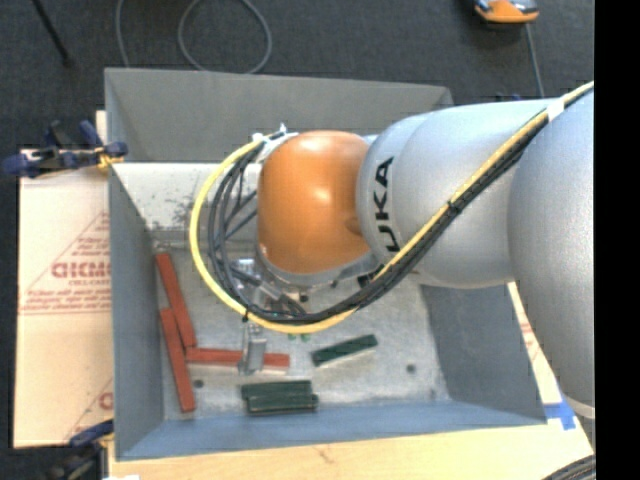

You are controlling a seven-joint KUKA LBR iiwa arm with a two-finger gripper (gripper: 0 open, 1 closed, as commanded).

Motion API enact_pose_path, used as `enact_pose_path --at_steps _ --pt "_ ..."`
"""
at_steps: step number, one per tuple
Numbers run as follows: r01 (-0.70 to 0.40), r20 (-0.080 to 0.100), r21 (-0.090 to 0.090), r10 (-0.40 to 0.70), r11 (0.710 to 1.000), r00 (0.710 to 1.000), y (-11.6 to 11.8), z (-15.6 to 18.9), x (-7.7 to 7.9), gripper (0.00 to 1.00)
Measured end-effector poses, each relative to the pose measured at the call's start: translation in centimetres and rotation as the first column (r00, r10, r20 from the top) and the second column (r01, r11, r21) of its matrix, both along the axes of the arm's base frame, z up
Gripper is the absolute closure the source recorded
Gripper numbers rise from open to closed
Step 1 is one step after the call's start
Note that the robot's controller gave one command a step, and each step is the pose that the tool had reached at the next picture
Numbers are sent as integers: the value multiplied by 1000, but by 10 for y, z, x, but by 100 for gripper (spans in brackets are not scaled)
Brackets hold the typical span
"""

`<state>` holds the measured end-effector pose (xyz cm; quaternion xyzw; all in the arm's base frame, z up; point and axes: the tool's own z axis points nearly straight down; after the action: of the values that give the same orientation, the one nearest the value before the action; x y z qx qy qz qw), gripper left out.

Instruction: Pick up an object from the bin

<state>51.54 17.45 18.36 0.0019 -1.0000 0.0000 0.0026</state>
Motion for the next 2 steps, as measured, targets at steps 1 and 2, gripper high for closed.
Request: enact_pose_path --at_steps 1,2 --pt "181 1 -2 -181 983 983 -18 -117 -4 0" --pt "211 4 -4 -211 978 978 -77 -114 -28 0"
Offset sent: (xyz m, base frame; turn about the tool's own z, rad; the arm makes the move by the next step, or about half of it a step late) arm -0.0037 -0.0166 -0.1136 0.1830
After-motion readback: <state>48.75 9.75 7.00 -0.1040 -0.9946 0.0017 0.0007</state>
